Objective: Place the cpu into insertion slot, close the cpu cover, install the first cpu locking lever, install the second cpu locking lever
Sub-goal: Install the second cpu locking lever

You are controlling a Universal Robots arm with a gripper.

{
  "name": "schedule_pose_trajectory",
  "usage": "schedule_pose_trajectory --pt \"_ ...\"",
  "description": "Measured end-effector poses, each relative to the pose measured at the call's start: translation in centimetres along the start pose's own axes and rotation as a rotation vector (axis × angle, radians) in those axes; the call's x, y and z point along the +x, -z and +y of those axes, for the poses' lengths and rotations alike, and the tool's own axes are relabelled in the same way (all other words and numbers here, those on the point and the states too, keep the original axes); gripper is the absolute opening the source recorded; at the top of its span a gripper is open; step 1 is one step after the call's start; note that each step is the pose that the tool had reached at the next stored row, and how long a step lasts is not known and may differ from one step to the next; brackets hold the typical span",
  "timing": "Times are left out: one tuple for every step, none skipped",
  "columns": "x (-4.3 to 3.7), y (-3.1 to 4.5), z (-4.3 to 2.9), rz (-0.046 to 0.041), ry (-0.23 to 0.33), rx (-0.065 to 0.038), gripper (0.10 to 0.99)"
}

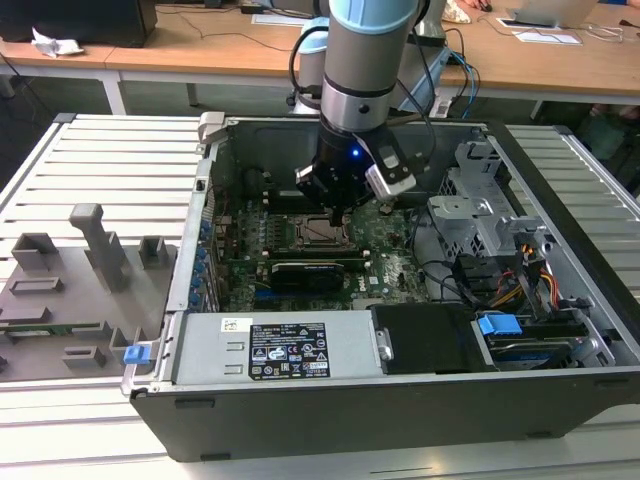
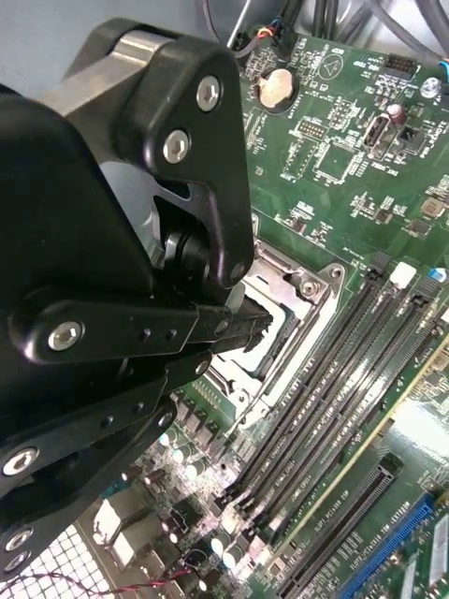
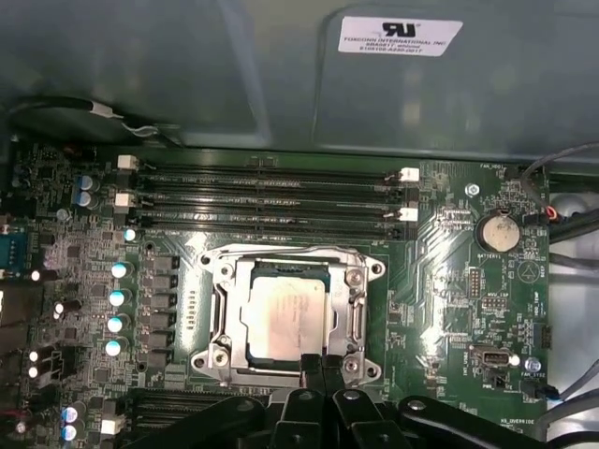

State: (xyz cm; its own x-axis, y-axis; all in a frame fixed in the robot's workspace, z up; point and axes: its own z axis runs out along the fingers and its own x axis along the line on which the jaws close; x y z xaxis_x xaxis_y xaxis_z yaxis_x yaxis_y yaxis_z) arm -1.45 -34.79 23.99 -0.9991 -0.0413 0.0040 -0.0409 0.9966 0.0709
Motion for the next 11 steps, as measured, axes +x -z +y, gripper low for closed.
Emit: schedule_pose_trajectory --pt "0.00 -0.02 -0.02 -0.0001 0.000 0.000 0.106" --pt "0.00 -0.02 -0.08 0.0000 0.000 0.000 0.106" --pt "0.00 -0.04 -0.16 0.0000 0.000 0.000 0.106" --pt "0.01 -0.07 -0.21 -0.0001 0.000 0.000 0.106" --pt "0.01 -0.08 -0.26 0.0000 0.000 -0.002 0.106" --pt "0.01 -0.10 -0.31 -0.0001 0.000 -0.004 0.106" --pt "0.01 -0.12 -0.37 -0.0003 0.000 -0.007 0.106" --pt "0.02 -0.14 -0.46 -0.0004 0.000 -0.009 0.106" --pt "0.02 -0.20 -0.57 -0.0004 0.000 -0.010 0.106" --pt "0.03 -0.28 -0.68 0.0000 0.000 -0.010 0.106" --pt "0.03 -0.31 -0.80 0.0002 0.000 -0.010 0.106"
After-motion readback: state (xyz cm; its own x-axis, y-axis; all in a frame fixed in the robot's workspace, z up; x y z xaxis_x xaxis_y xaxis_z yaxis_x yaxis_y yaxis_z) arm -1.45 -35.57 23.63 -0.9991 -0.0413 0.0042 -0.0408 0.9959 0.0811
